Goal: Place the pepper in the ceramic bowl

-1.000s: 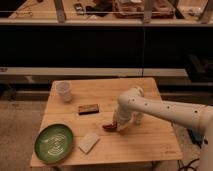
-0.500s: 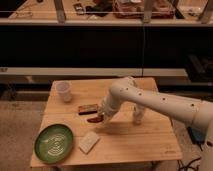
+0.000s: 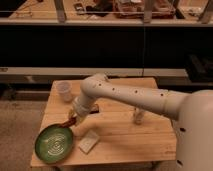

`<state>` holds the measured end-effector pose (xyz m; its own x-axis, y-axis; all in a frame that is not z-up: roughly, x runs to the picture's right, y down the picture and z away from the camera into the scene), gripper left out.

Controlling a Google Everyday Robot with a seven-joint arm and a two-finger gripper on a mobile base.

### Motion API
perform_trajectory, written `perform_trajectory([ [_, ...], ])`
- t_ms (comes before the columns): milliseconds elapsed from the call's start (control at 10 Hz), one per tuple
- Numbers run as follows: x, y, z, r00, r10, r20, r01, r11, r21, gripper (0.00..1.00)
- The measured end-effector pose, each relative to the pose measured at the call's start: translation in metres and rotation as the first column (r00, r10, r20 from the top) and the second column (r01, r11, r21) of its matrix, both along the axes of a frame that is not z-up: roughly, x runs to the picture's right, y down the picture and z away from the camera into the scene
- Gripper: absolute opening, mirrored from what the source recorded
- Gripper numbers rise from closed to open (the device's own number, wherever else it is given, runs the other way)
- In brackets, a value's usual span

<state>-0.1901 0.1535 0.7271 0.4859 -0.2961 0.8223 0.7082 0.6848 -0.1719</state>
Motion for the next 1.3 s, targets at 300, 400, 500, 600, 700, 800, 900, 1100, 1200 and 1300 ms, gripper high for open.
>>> perform_trajectory([
  [300, -0.045, 0.035, -0.018, 0.988, -0.105, 0.113, 0.106, 0.9943, -0.010, 0.08],
  [400, -0.052, 0.051, -0.013, 0.979, -0.167, 0.121, 0.168, 0.9859, 0.005, 0.22],
  [500, -0.056, 0.059, -0.008, 0.972, -0.201, 0.120, 0.201, 0.9795, 0.018, 0.30],
  [600, -0.059, 0.064, -0.002, 0.967, -0.231, 0.107, 0.229, 0.9729, 0.033, 0.40],
  [700, -0.062, 0.064, 0.003, 0.964, -0.250, 0.093, 0.247, 0.9679, 0.047, 0.52],
  [800, -0.066, 0.062, 0.004, 0.962, -0.258, 0.089, 0.254, 0.9656, 0.057, 0.60],
  [900, -0.070, 0.059, 0.003, 0.960, -0.266, 0.086, 0.260, 0.9632, 0.067, 0.70],
  [1100, -0.078, 0.060, 0.001, 0.956, -0.280, 0.088, 0.275, 0.9589, 0.071, 0.80],
  [1200, -0.082, 0.064, -0.002, 0.954, -0.283, 0.098, 0.279, 0.9585, 0.059, 0.80],
  [1300, -0.083, 0.066, -0.003, 0.952, -0.288, 0.108, 0.284, 0.9576, 0.049, 0.80],
])
